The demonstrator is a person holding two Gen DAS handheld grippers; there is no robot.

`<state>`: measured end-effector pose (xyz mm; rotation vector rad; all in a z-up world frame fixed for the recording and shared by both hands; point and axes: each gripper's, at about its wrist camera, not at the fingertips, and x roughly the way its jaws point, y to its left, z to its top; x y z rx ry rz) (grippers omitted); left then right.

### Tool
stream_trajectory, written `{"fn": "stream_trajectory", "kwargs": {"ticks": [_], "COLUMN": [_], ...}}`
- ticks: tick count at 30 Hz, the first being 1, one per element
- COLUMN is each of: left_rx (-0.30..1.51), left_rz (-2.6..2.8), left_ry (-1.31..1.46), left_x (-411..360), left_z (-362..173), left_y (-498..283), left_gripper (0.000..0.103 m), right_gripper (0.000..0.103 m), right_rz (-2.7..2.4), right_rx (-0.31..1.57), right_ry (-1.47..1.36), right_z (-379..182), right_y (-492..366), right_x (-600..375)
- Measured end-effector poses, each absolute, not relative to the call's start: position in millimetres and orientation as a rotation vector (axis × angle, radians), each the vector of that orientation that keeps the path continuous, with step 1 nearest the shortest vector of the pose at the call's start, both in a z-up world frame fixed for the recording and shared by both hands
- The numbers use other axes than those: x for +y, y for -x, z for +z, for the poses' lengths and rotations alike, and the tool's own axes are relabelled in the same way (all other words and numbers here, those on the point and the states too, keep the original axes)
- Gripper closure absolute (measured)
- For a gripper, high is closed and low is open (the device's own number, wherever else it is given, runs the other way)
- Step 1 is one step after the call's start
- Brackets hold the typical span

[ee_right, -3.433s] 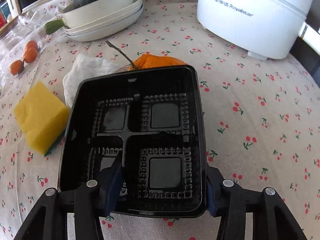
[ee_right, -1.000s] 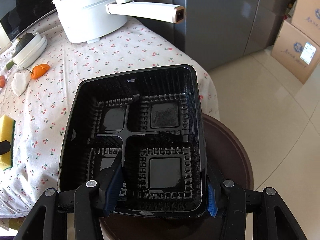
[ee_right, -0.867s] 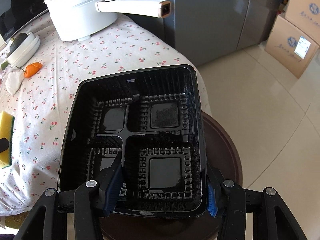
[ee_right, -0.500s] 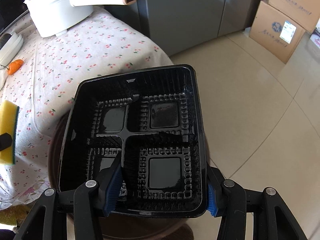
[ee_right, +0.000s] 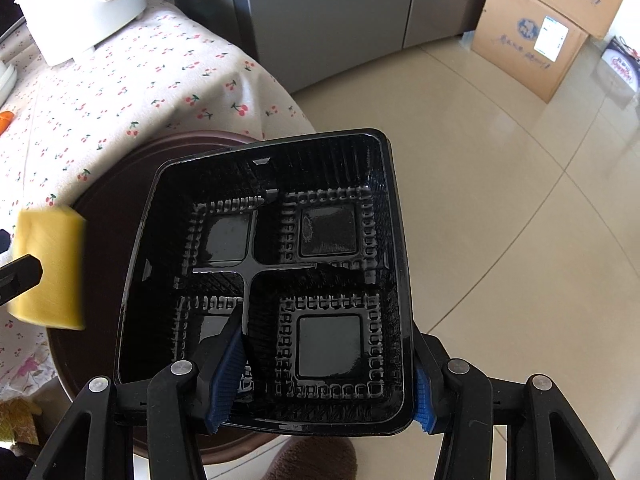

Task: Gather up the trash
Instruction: 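Carry the yellow sponge and black tray over the brown bin, then open both grippers to drop the sponge and tray into the bin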

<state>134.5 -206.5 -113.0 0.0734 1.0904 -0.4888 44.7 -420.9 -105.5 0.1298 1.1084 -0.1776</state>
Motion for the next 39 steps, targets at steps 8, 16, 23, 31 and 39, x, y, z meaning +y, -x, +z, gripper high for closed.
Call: {"fn": "stream_trajectory", "kwargs": {"ticks": [8, 16, 23, 31, 39], "left_rx": [1.105, 1.117, 1.112, 1.114, 1.1], "left_rz": [-0.465, -0.443, -0.43, -0.409, -0.372], "left_ry": [-0.038, -0.021, -0.015, -0.01, 0.007], "left_x": [-194.4, -182.8, -173.7, -162.7, -138.8], "left_z": [-113.3, -111.7, -107.6, -105.3, -96.3], "left_y": [-142.8, -145.3, -144.7, -147.3, -147.4], "left_gripper": [0.008, 0.008, 0.008, 0.008, 0.008], "right_gripper": [0.043, 0.025, 0.025, 0.024, 0.024], "right_rz": [-0.175, -0.131, -0.13, -0.13, -0.103], "right_rx": [1.114, 1.107, 1.113, 1.116, 1.092], "right_ry": [-0.13, -0.13, -0.097, -0.096, -0.103], "right_z": [-109.0, -107.2, -107.8, -107.1, -96.7], "right_y": [-46.6, -47.9, -49.4, -52.1, -67.7], "right_x": [-421.0, -410.1, -403.8, -401.9, -383.3]}}
